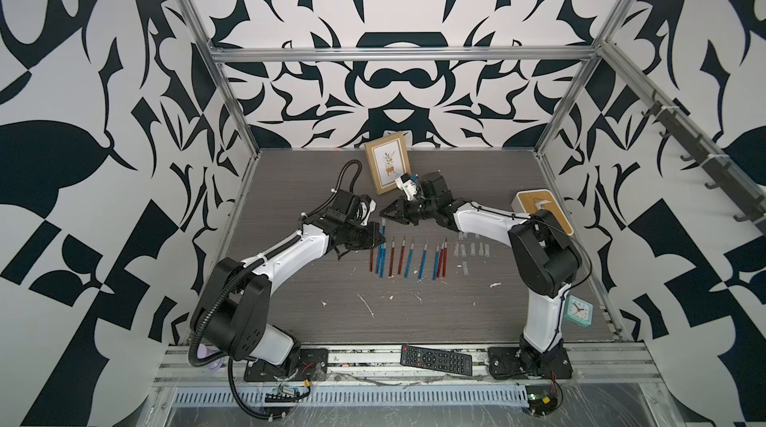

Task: Remove protective caps from carving knives
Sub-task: Remove the protective sleeve from the carving knife.

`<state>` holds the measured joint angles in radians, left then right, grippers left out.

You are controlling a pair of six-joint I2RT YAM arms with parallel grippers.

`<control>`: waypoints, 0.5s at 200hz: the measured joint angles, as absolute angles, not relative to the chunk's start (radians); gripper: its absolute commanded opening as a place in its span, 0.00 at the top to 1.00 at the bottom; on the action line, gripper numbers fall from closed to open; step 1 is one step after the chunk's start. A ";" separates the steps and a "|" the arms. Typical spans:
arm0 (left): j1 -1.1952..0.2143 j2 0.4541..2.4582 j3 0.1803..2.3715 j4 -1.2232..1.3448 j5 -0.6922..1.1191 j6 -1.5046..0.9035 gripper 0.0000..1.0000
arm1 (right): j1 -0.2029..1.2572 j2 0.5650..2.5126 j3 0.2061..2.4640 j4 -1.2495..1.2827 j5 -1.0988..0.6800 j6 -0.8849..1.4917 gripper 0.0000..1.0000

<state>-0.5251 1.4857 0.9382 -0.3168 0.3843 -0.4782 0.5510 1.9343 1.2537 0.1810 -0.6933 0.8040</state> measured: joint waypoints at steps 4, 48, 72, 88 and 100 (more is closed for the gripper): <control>-0.525 1.486 0.938 -0.316 0.385 -0.478 1.00 | 0.550 1.934 1.254 0.181 -0.694 0.804 0.93; -0.527 1.486 0.938 -0.307 0.385 -0.474 1.00 | 0.539 1.934 1.254 0.181 -0.709 0.806 0.93; -0.533 1.486 0.938 -0.300 0.385 -0.474 1.00 | 0.530 1.934 1.254 0.177 -0.726 0.807 0.93; -0.537 1.488 0.939 -0.295 0.385 -0.473 1.00 | 0.524 1.934 1.254 0.176 -0.733 0.807 0.93; -0.547 1.488 0.938 -0.334 0.411 -0.470 1.00 | 0.509 1.934 1.254 0.197 -0.692 0.805 0.94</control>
<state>-0.5472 1.4879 0.9382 -0.3344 0.4107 -0.4698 0.5095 1.9343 1.2537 0.1974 -0.6922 0.8047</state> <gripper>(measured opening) 0.070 0.110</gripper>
